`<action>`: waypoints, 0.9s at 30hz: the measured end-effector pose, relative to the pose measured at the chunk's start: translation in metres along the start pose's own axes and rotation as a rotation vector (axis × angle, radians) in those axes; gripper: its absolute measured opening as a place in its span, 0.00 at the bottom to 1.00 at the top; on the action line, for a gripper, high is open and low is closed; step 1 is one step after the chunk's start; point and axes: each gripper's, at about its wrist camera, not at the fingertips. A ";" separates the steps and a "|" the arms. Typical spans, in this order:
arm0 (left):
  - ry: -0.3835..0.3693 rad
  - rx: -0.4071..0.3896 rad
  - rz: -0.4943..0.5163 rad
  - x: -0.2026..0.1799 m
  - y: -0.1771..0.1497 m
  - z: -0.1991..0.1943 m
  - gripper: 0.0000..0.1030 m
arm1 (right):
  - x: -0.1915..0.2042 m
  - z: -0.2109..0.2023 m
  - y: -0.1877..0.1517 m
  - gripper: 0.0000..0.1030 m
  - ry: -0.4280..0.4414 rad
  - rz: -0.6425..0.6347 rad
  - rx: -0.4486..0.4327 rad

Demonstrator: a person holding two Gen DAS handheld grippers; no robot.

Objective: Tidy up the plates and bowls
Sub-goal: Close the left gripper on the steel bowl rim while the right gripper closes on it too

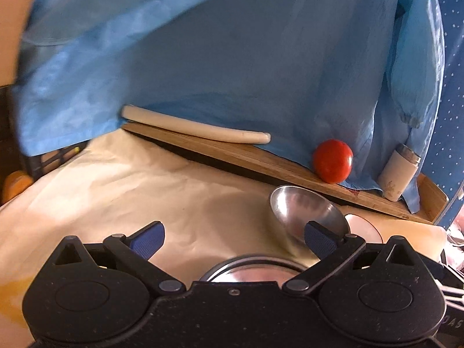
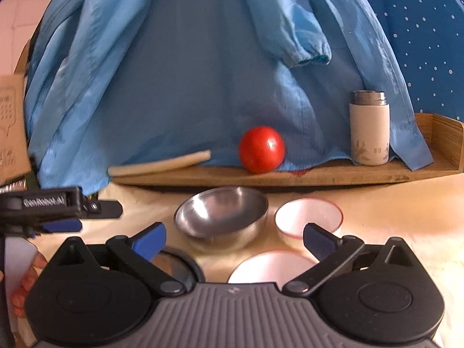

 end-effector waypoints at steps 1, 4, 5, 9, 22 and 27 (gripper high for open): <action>-0.001 0.005 0.000 -0.001 0.002 0.004 0.99 | -0.002 0.003 0.003 0.99 0.003 0.008 -0.004; 0.012 0.024 0.003 -0.006 0.010 0.022 0.99 | -0.006 0.012 0.009 0.99 0.012 0.026 -0.007; 0.017 0.032 0.004 -0.007 0.012 0.027 0.99 | -0.007 0.015 0.011 0.99 0.014 0.028 -0.003; 0.013 0.088 -0.002 -0.008 0.023 0.053 0.99 | -0.007 0.028 0.012 0.99 0.028 0.038 0.008; 0.007 0.235 0.018 -0.016 0.032 0.109 0.99 | -0.015 0.056 0.002 0.99 0.106 0.094 0.061; 0.002 0.253 0.018 -0.015 0.035 0.120 0.99 | -0.017 0.062 0.001 0.99 0.133 0.122 0.087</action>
Point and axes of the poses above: each gripper's, at about its wrist camera, not at the fingertips, and z roughly the way its jaws point, x to its left, y to its top, and after that the axes turned 8 degrees about -z, right-handed
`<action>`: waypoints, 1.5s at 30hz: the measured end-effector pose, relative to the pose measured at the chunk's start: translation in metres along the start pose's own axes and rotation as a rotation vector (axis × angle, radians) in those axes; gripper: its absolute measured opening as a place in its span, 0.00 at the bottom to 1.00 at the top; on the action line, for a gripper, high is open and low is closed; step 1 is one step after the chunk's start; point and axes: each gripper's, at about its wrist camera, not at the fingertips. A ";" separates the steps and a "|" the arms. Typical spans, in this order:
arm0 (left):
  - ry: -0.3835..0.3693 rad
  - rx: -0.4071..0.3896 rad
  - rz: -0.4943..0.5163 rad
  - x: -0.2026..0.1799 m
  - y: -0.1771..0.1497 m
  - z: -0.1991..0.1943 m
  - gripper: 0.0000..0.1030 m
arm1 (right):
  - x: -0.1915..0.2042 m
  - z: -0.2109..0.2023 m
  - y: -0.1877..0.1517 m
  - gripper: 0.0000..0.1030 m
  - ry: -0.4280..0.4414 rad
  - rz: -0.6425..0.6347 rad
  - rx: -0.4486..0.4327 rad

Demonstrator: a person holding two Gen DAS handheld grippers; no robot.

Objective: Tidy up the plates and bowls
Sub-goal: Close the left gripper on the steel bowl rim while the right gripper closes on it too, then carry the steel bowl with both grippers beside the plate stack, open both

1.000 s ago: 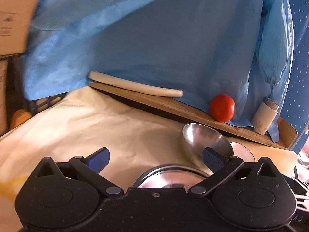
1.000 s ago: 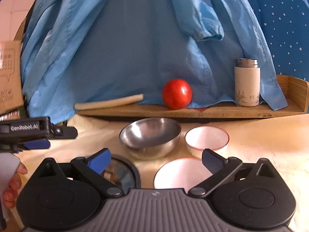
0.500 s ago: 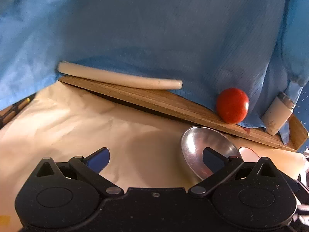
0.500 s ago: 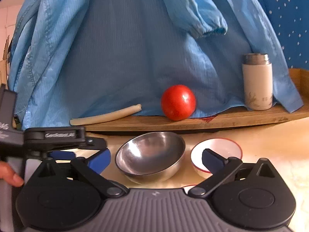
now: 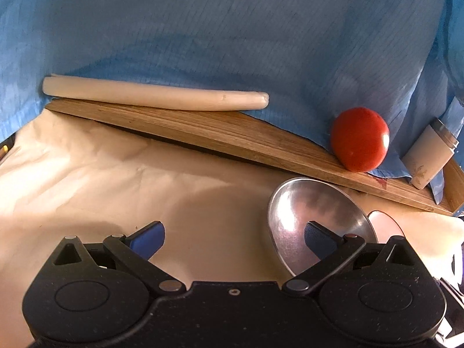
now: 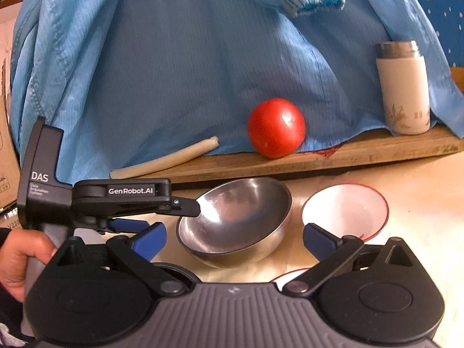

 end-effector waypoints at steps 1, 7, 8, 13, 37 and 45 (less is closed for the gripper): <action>-0.003 0.006 -0.007 0.001 0.001 0.002 0.99 | -0.001 0.001 0.000 0.99 0.005 0.010 0.006; -0.035 0.017 -0.028 0.001 0.003 0.008 0.98 | -0.006 0.006 0.001 0.94 0.012 0.054 0.026; -0.040 0.017 -0.028 0.000 0.002 0.008 0.97 | -0.008 0.008 0.002 0.93 0.013 0.064 0.032; -0.059 0.022 -0.017 -0.004 0.002 0.011 0.91 | -0.017 0.016 0.001 0.86 0.019 0.124 0.061; -0.117 0.052 0.042 -0.010 -0.006 0.009 0.19 | -0.017 0.029 -0.003 0.40 -0.056 0.098 0.093; -0.122 0.020 0.021 -0.010 -0.007 -0.010 0.18 | -0.017 0.022 -0.002 0.33 -0.061 0.104 0.067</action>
Point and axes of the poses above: each gripper's, at about its wrist camera, not at the fingertips, and z roughly the way its jaws point, x to its left, y to its top, and after that the axes turned 8 degrees about -z, right-handed
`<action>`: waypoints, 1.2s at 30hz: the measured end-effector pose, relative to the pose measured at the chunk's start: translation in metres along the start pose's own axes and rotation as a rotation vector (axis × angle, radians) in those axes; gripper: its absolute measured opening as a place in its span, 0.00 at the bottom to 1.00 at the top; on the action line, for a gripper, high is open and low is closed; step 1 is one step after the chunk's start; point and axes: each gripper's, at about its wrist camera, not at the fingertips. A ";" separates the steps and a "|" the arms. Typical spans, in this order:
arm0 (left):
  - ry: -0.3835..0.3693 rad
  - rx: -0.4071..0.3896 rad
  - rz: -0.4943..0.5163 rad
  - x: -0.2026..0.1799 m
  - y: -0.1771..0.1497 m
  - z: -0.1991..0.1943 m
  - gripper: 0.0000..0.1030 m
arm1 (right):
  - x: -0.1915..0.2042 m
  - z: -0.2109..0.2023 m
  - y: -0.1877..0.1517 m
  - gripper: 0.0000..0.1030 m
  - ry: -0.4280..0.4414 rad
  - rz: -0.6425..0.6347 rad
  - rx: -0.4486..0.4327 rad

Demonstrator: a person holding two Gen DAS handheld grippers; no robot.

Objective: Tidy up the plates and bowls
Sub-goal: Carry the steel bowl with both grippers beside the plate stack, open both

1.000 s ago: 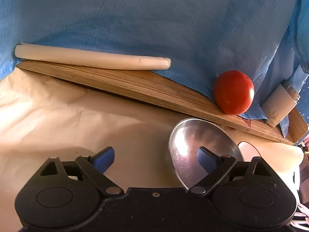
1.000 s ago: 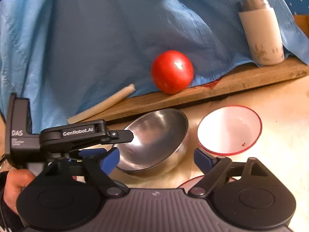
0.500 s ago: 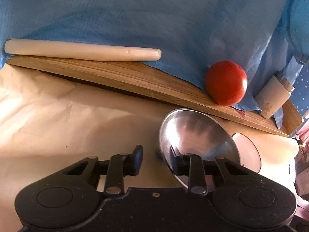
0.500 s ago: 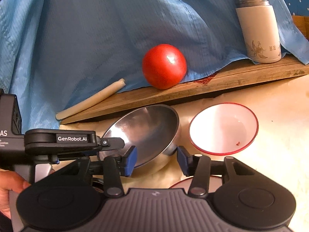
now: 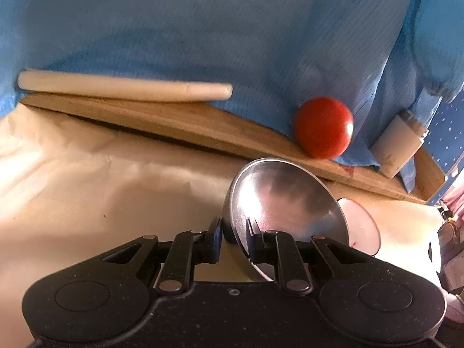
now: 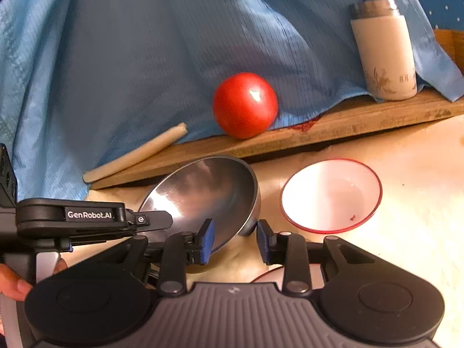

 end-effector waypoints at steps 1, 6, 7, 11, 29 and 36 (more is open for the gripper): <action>-0.003 -0.008 0.003 -0.002 0.000 -0.004 0.18 | 0.001 -0.003 0.001 0.32 -0.003 -0.005 -0.012; -0.013 -0.044 0.017 -0.012 0.000 -0.023 0.18 | 0.005 -0.023 0.004 0.31 -0.012 -0.011 -0.068; -0.017 -0.049 0.020 -0.015 -0.001 -0.027 0.18 | 0.005 -0.027 0.005 0.31 -0.013 -0.013 -0.077; -0.044 -0.061 0.030 -0.025 -0.005 -0.042 0.18 | 0.006 -0.049 0.006 0.31 -0.021 -0.023 -0.111; -0.239 0.047 0.135 -0.113 -0.077 -0.063 0.20 | -0.042 -0.175 -0.035 0.31 -0.204 0.010 -0.168; -0.279 0.095 0.173 -0.140 -0.112 -0.062 0.21 | -0.065 -0.203 -0.062 0.31 -0.254 0.044 -0.129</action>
Point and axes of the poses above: each gripper's, at about its wrist camera, not at the fingertips, and z roughly the way its jaws point, x to its left, y to its top, and after that the axes turned 8 degrees about -z, right-handed
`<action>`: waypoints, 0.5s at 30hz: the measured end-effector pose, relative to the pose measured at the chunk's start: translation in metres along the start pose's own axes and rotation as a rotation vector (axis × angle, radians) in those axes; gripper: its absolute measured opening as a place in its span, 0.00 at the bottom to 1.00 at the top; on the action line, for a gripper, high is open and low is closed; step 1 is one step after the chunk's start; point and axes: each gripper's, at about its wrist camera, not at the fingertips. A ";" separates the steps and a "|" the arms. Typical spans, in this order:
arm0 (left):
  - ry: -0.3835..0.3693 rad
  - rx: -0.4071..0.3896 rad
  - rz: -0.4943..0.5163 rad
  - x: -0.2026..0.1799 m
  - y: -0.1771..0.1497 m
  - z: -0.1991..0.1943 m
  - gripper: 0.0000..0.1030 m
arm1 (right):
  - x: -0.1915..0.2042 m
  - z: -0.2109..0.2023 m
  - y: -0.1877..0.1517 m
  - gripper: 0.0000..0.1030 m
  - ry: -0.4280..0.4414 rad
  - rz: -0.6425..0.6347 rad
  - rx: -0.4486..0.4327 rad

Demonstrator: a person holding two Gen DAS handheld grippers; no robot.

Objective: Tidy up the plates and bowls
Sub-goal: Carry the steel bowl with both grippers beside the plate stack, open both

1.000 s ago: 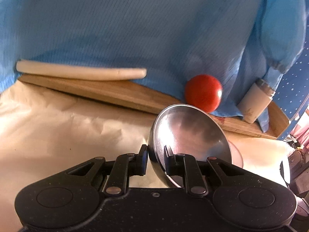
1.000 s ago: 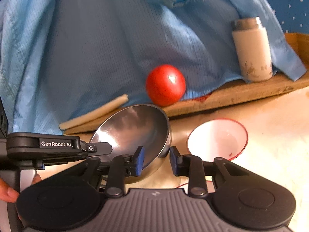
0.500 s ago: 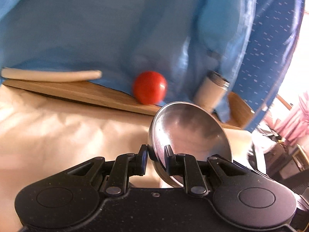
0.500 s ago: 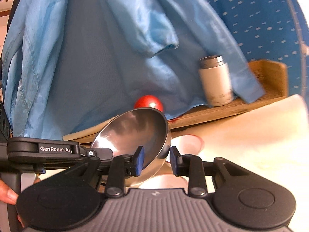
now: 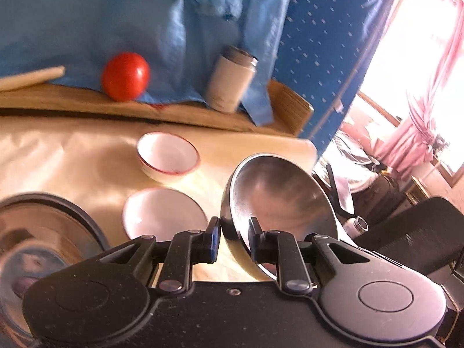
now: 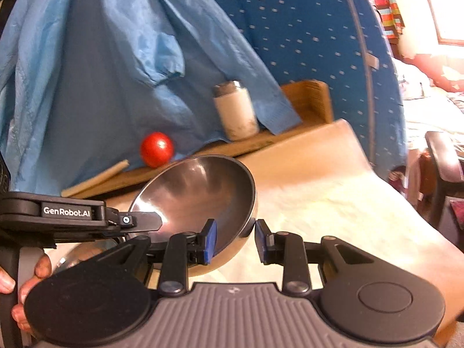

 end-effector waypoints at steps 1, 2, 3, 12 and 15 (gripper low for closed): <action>-0.001 0.005 0.003 -0.003 -0.004 0.002 0.21 | -0.004 -0.003 -0.004 0.31 -0.008 0.005 0.006; -0.001 0.013 0.007 -0.007 -0.009 0.006 0.21 | -0.007 -0.005 -0.006 0.31 -0.014 0.010 0.011; 0.000 0.022 0.009 -0.009 -0.012 0.009 0.21 | -0.011 -0.006 -0.009 0.31 -0.018 0.016 0.015; 0.017 0.075 0.015 -0.018 -0.028 0.029 0.21 | -0.037 -0.006 -0.027 0.32 -0.026 0.063 0.065; 0.032 0.088 0.017 -0.019 -0.028 0.033 0.21 | -0.039 -0.002 -0.028 0.32 -0.025 0.068 0.075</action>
Point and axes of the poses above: each gripper's, at about its wrist camera, not at the fingertips, and z roughly the way its jaws point, x to its left, y to its top, and after that the axes turned 8 degrees about -z, right-handed
